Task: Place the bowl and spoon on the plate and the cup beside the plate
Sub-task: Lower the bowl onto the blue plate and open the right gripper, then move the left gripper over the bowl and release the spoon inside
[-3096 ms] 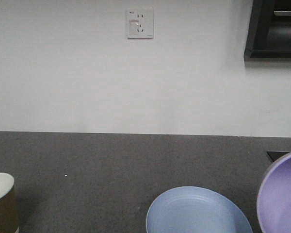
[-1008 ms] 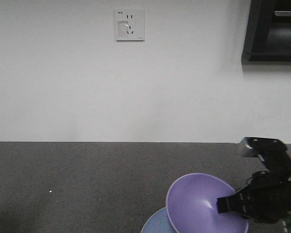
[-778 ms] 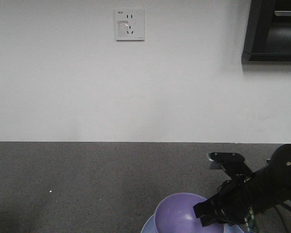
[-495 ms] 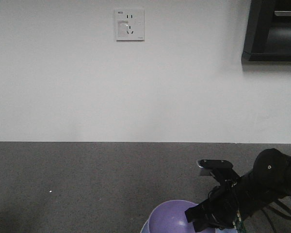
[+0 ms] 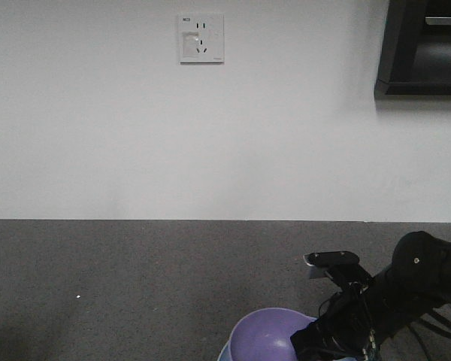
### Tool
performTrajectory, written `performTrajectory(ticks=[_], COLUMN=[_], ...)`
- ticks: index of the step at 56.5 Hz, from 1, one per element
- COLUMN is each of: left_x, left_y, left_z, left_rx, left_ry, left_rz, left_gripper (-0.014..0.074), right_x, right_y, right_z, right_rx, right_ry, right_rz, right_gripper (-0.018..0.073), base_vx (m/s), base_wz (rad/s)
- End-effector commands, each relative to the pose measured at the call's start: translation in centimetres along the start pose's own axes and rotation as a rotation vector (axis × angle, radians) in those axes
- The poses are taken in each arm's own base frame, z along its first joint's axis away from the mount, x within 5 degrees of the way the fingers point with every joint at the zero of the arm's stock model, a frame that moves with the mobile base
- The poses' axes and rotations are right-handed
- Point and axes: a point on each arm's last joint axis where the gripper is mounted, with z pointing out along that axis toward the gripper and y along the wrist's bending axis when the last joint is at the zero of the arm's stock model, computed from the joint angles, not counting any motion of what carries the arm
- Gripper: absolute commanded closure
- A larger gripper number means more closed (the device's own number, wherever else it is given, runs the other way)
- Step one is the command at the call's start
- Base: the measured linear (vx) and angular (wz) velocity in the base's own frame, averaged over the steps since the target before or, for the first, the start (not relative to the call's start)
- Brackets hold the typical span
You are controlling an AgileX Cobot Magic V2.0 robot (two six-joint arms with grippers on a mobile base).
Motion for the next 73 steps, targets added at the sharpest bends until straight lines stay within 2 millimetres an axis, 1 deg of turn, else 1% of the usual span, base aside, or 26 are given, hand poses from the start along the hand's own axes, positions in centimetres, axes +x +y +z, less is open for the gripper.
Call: performTrajectory(ticks=[1, 6, 10, 16, 17, 18, 23, 24, 25, 28, 29, 32, 34, 35, 37, 42, 44, 45, 51, 54, 57, 63, 68, 70, 71, 73], left_x=[-1.4, -1.4, -1.3, -1.2, -1.1, -1.1, -0.8, -0.7, -0.7, -0.4, -0.3, -0.2, -0.2, -0.2, -0.3, -1.1, -1.6, -1.9, -4.2, -5.5, -6.8, -8.6, -9.4, -9.8, -9.5, -9.8], left_y=[0.2, 0.2, 0.2, 0.1, 0.1, 0.1, 0.0, -0.1, -0.1, -0.2, -0.2, -0.3, -0.3, -0.2, -0.2, -0.1, -0.1, -0.2, -0.8, -1.4, -2.2, -3.9, -6.0, -6.7, -7.3, -8.3], left_z=[-0.1, -0.1, -0.1, -0.1, -0.1, -0.1, 0.0, 0.0, 0.0, 0.0, 0.0, 0.1, 0.2, 0.4, 0.7, 2.0, 2.7, 3.0, 5.6, 6.9, 8.7, 12.5, 16.0, 16.9, 17.8, 18.7], left_rx=[-0.016, -0.016, -0.015, -0.009, -0.007, -0.005, 0.011, 0.015, 0.018, 0.029, 0.031, 0.037, 0.037, 0.038, 0.041, 0.059, 0.078, 0.088, 0.208, 0.282, 0.368, 0.502, 0.602, 0.632, 0.656, 0.692], left_ry=[-0.089, -0.089, -0.086, -0.072, -0.066, -0.061, -0.028, -0.02, -0.013, 0.017, 0.024, 0.043, 0.053, 0.061, 0.077, 0.143, 0.176, 0.189, 0.248, 0.257, 0.274, 0.322, 0.382, 0.39, 0.414, 0.428], left_rz=[-0.016, -0.016, -0.016, -0.016, -0.016, -0.017, -0.028, -0.033, -0.038, -0.053, -0.056, -0.058, -0.057, -0.057, -0.056, -0.042, -0.025, -0.015, 0.093, 0.104, 0.106, 0.117, 0.148, 0.159, 0.162, 0.172], left_gripper=[0.0594, 0.0594, 0.0594, 0.0594, 0.0594, 0.0594, 0.0594, 0.0594, 0.0594, 0.0594, 0.0594, 0.0594, 0.0594, 0.0594, 0.0594, 0.0594, 0.0594, 0.0594, 0.0594, 0.0594, 0.0594, 0.0594, 0.0594, 0.0594, 0.0594, 0.0594], right_x=[-1.2, -1.2, -1.1, -0.5, -0.2, -0.1, 1.1, 1.4, 1.9, 3.4, 3.6, 5.3, 6.5, 7.4, 9.0, 12.6, 14.6, 14.8, 19.0, 20.6, 21.9, 22.7, 22.5, 22.3, 22.2, 22.0], right_y=[0.8, 1.2, 1.6, 2.5, 2.7, 2.8, 3.8, 4.0, 4.4, 5.3, 5.4, 6.0, 6.2, 6.5, 6.7, 7.0, 7.0, 7.0, 6.9, 6.8, 6.7, 6.5, 6.3, 6.2, 6.2, 6.1], right_z=[-3.3, -5.4, -7.0, -10.5, -11.4, -11.7, -15.6, -16.3, -17.4, -20.3, -20.7, -22.8, -23.5, -24.2, -24.9, -25.4, -25.2, -25.2, -24.1, -23.3, -22.9, -21.7, -21.0, -20.8, -20.7, -20.6], right_rx=[0.019, 0.048, 0.068, 0.107, 0.115, 0.116, 0.157, 0.164, 0.173, 0.2, 0.208, 0.234, 0.249, 0.26, 0.28, 0.312, 0.319, 0.321, 0.325, 0.316, 0.306, 0.278, 0.274, 0.273, 0.273, 0.274], right_ry=[-0.129, -0.191, -0.232, -0.306, -0.323, -0.328, -0.428, -0.446, -0.482, -0.578, -0.6, -0.702, -0.75, -0.79, -0.852, -0.974, -1.024, -1.041, -1.17, -1.207, -1.233, -1.199, -1.136, -1.12, -1.113, -1.105], right_rz=[-0.041, -0.068, -0.094, -0.131, -0.133, -0.128, -0.135, -0.138, -0.144, -0.173, -0.178, -0.197, -0.206, -0.214, -0.226, -0.236, -0.233, -0.231, -0.214, -0.199, -0.187, -0.15, -0.142, -0.14, -0.138, -0.137], right_gripper=[0.0024, -0.0011, -0.0007, 0.0047, 0.0073, 0.0083, 0.0257, 0.0319, 0.0361, 0.0538, 0.058, 0.0574, 0.0574, 0.0573, 0.0573, 0.0571, 0.057, 0.057, 0.0569, 0.0568, 0.0569, 0.0569, 0.0568, 0.0568, 0.0568, 0.0568], base_vx=[0.0, 0.0, 0.0, 0.0, 0.0, 0.0, 0.0, 0.0, 0.0, 0.0, 0.0, 0.0, 0.0, 0.0, 0.0, 0.0, 0.0, 0.0, 0.0, 0.0, 0.0, 0.0, 0.0, 0.0, 0.0, 0.0], base_wz=[0.0, 0.0, 0.0, 0.0, 0.0, 0.0, 0.0, 0.0, 0.0, 0.0, 0.0, 0.0, 0.0, 0.0, 0.0, 0.0, 0.0, 0.0, 0.0, 0.0, 0.0, 0.0, 0.0, 0.0, 0.0, 0.0])
